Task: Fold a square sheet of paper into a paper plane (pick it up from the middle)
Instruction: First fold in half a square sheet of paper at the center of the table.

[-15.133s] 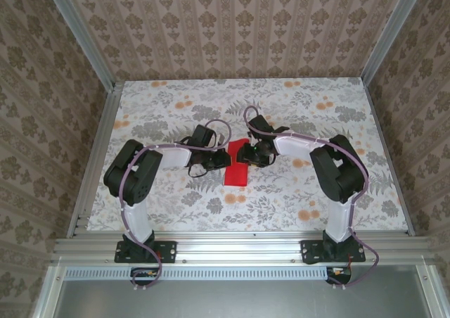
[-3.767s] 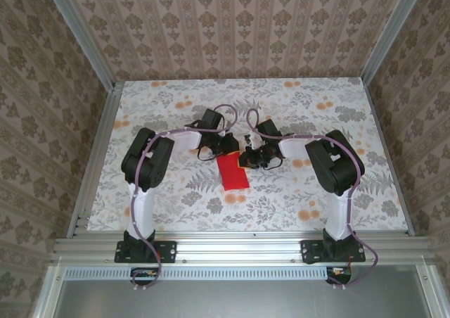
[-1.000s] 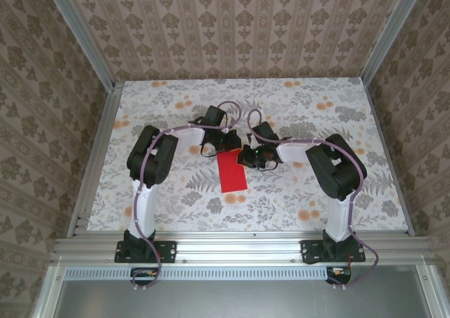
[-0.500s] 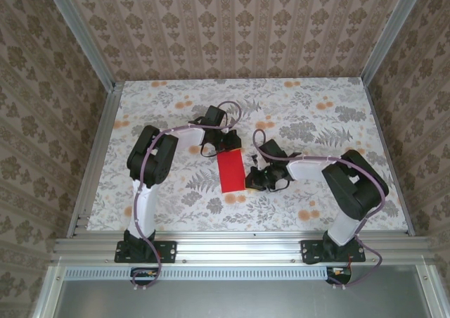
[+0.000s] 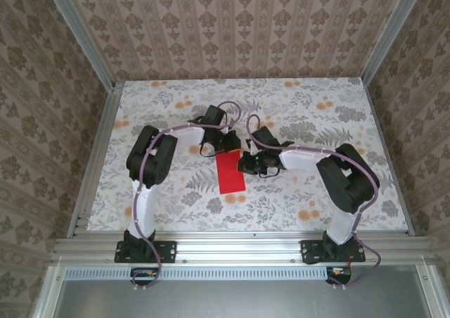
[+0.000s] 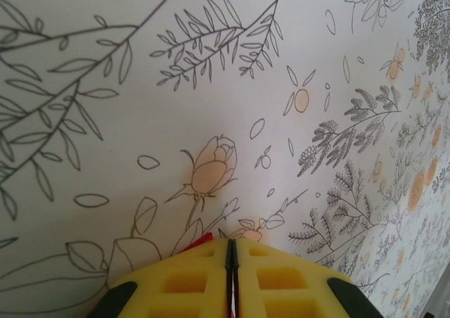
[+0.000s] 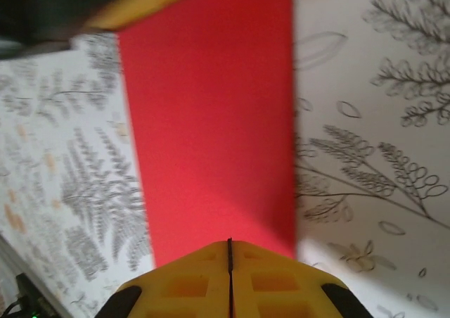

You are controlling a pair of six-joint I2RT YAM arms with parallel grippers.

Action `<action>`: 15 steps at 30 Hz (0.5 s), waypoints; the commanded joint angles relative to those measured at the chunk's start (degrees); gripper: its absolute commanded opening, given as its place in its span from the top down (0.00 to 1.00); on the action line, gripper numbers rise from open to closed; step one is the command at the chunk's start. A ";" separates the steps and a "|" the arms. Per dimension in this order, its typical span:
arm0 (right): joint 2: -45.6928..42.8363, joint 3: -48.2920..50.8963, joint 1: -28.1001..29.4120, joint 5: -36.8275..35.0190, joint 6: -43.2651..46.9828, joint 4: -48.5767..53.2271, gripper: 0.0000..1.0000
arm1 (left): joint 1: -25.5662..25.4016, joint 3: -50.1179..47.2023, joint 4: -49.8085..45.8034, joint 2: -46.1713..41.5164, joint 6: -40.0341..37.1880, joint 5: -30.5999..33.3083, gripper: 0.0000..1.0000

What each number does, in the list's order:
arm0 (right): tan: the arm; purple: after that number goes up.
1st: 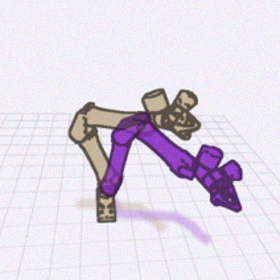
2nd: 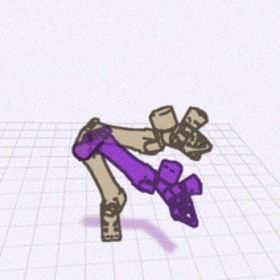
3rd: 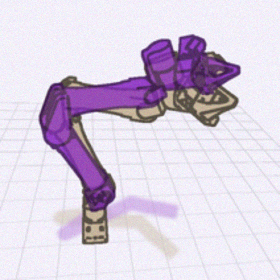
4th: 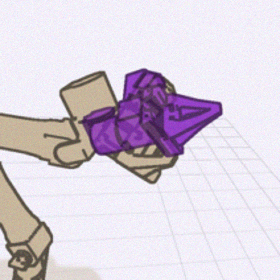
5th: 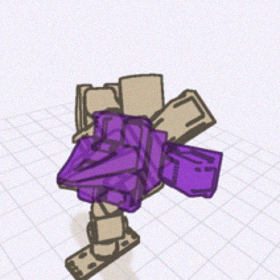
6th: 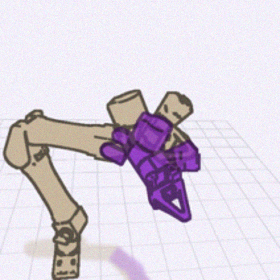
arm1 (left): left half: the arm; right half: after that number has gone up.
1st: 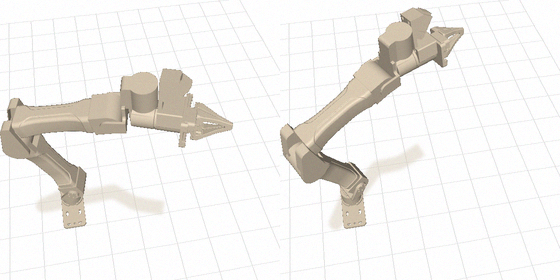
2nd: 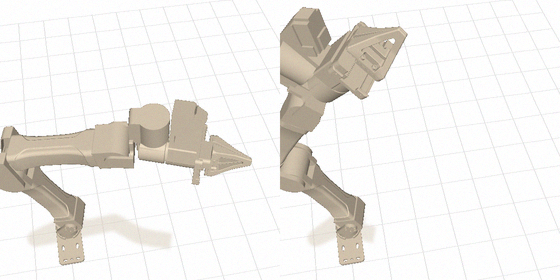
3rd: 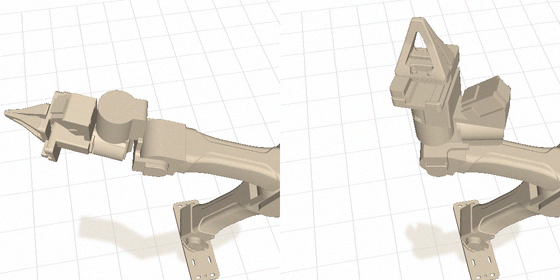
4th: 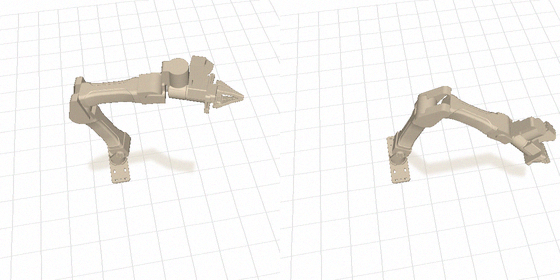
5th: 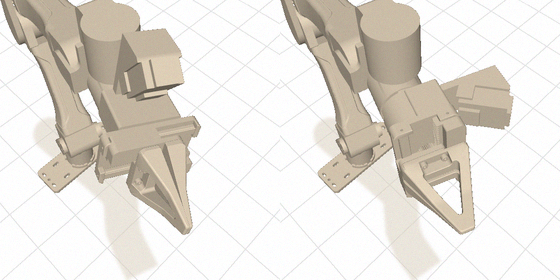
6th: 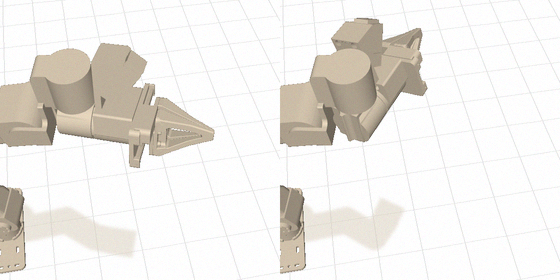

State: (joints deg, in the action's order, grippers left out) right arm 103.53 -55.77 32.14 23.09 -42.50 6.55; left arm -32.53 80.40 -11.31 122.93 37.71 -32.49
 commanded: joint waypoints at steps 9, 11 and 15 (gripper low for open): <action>4.01 2.49 -0.36 0.47 -1.44 2.02 0.93 | -0.29 -4.81 1.72 -5.47 0.92 -6.12 0.89; 4.47 2.78 -0.41 0.61 -1.52 2.03 0.93 | -0.66 -6.13 1.99 -5.94 0.95 -6.67 0.89; 5.08 2.69 -0.49 0.70 -1.53 2.15 0.94 | -1.55 -7.99 2.52 -5.80 0.81 -7.58 0.90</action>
State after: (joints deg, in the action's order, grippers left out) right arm 105.84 -54.96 31.73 24.56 -43.57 5.52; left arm -33.26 73.71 -9.72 118.80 37.95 -37.54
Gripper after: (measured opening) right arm 0.067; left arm 0.108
